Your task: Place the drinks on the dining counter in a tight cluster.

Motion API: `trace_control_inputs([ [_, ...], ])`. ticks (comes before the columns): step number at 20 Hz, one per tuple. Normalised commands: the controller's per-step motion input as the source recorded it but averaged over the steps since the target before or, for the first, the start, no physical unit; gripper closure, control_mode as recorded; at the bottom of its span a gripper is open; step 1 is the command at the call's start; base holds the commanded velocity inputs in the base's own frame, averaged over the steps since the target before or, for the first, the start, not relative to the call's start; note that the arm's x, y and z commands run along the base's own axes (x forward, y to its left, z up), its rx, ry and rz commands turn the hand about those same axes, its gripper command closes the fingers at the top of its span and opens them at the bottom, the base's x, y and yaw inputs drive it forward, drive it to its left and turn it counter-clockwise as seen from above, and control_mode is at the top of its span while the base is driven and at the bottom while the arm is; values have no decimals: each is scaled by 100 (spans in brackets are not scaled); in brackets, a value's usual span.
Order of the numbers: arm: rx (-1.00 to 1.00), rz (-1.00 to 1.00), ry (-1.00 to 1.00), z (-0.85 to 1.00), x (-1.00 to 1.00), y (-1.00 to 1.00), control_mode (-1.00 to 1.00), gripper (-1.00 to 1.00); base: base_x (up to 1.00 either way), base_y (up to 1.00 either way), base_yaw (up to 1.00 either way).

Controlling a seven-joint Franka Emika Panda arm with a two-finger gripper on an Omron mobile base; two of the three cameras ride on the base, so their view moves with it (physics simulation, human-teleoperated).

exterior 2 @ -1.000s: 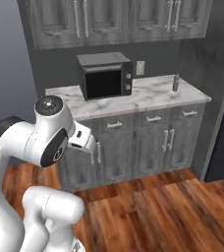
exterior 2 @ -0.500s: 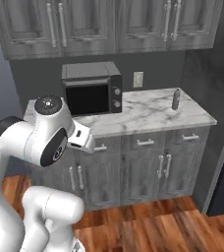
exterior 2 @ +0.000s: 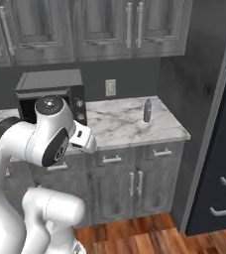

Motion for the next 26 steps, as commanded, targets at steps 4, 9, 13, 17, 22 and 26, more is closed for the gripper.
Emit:
trace_control_inputs([
  [4,0,0,0,0,0,0,100,-100,62,-28,-23],
  [9,0,0,0,0,0,0,100,-100,59,-27,-30],
  [13,0,0,0,0,0,0,100,-100,56,-8,-14],
  [17,0,0,0,0,0,0,100,-100,87,-36,14],
  [22,0,0,0,0,0,0,100,-100,95,-67,26],
  [26,0,0,0,0,0,0,100,-100,73,-19,11],
])
